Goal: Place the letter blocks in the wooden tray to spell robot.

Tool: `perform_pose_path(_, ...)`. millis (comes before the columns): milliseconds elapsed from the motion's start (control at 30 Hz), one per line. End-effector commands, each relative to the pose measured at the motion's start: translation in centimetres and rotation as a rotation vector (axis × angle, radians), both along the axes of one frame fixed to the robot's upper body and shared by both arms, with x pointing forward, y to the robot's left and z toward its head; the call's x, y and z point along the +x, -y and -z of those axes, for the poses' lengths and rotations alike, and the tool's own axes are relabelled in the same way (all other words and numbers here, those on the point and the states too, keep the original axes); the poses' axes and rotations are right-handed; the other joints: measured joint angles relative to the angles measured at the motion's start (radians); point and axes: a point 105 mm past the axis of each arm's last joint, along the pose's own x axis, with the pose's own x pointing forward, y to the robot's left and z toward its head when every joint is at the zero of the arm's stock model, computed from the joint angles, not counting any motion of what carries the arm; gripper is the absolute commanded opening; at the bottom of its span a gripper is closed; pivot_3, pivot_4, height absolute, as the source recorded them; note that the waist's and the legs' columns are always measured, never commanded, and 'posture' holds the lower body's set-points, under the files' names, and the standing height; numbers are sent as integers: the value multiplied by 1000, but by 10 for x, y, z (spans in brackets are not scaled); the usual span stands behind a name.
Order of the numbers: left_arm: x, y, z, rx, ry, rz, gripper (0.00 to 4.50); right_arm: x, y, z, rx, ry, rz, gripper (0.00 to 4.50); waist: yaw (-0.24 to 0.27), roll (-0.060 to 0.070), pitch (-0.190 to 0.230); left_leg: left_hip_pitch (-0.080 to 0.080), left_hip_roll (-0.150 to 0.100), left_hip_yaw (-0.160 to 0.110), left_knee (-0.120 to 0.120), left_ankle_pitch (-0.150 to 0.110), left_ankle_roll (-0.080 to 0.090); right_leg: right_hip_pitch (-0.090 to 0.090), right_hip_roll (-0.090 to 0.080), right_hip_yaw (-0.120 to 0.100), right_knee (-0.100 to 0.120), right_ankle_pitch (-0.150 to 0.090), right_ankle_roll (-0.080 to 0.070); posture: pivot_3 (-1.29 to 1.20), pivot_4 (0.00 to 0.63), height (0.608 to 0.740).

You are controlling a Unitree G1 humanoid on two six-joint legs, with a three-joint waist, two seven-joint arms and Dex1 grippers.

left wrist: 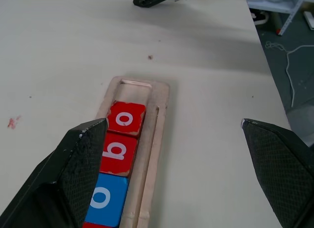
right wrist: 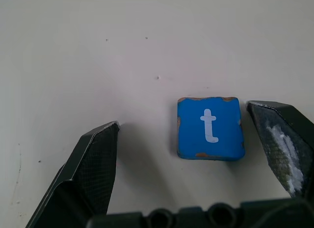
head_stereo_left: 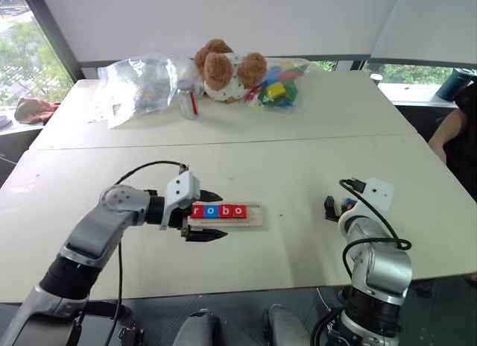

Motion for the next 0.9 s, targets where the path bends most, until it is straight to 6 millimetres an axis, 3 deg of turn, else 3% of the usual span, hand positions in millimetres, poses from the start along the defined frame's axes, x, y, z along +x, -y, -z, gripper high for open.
perform_pose_path(33,-2,0,-10,-19,47,0,4500,-7,12,2,-28,-25,62,4468,1,0,0,0,0,0,0,0,0,0,0,0,0,0,0,0,150,740)
perform_pose_path(300,0,0,-10,-22,51,-7,4500,-21,12,12,-18,-67,92,4468,4,0,0,0,0,-1,0,0,0,0,0,0,0,0,0,0,150,740)
perform_pose_path(400,1,1,-10,-23,53,-4,4500,-20,11,14,-8,-67,92,3598,5,0,0,0,0,-1,0,0,0,0,0,0,0,0,0,0,150,740)
perform_pose_path(567,2,2,-10,-24,56,-4,4500,-20,12,14,-6,-69,99,1154,6,0,0,0,0,-1,0,0,0,1,0,-1,-1,0,0,0,150,740)
perform_pose_path(700,4,0,-10,-22,57,-7,4500,-16,8,7,-46,-44,46,1136,6,0,0,0,0,-1,0,0,0,1,0,-1,-1,0,0,0,150,740)
perform_pose_path(900,6,-4,-9,-10,62,-14,4500,-6,-49,-12,-22,8,-292,1136,-6,0,0,0,0,-1,0,0,0,1,0,-1,-1,0,0,0,150,740)
